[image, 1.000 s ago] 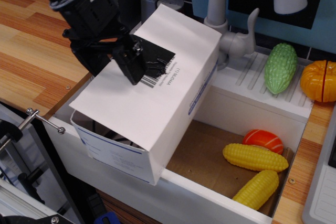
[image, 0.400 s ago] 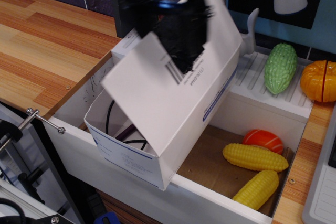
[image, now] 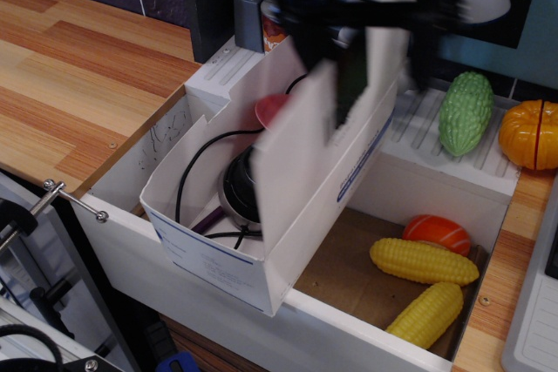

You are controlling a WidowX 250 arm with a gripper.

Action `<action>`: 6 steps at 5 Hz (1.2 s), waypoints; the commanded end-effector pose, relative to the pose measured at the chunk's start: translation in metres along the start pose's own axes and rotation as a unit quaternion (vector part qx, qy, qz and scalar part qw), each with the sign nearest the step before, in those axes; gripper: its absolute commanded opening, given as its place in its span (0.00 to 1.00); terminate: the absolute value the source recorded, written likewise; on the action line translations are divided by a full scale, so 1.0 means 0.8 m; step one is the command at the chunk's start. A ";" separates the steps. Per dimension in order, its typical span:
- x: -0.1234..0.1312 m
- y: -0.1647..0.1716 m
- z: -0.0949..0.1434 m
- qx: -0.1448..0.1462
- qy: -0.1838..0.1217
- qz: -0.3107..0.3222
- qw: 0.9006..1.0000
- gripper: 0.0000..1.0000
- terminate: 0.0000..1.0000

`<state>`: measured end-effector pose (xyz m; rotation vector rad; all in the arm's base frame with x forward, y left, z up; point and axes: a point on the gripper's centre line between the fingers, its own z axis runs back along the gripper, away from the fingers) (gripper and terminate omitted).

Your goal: Open white1fbox flap

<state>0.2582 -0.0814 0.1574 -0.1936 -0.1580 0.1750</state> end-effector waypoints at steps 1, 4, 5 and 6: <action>0.015 -0.070 -0.006 -0.036 -0.055 0.082 0.994 1.00 0.00; 0.019 -0.073 -0.090 -0.052 -0.116 0.229 0.965 1.00 0.00; 0.019 -0.068 -0.102 -0.035 -0.128 0.209 0.969 1.00 0.00; 0.020 -0.059 -0.093 -0.006 -0.125 0.181 0.976 1.00 1.00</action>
